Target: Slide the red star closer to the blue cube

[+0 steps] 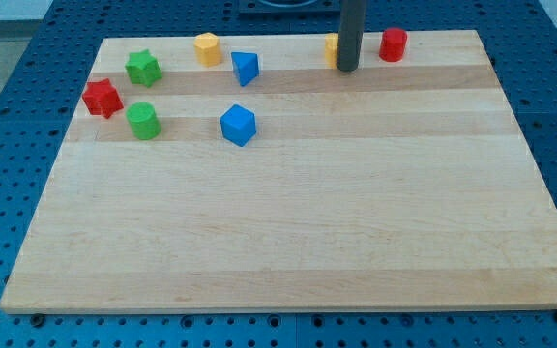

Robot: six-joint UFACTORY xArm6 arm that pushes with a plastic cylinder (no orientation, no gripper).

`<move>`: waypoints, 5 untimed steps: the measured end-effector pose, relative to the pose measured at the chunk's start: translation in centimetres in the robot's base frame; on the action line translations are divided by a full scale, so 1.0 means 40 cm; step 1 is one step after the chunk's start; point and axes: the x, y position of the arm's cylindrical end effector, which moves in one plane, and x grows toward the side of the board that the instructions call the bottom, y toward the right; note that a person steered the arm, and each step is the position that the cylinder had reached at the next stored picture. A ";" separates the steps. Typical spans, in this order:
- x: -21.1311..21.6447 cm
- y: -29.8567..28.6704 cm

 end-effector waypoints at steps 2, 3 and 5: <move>-0.010 0.000; 0.048 -0.046; 0.131 -0.245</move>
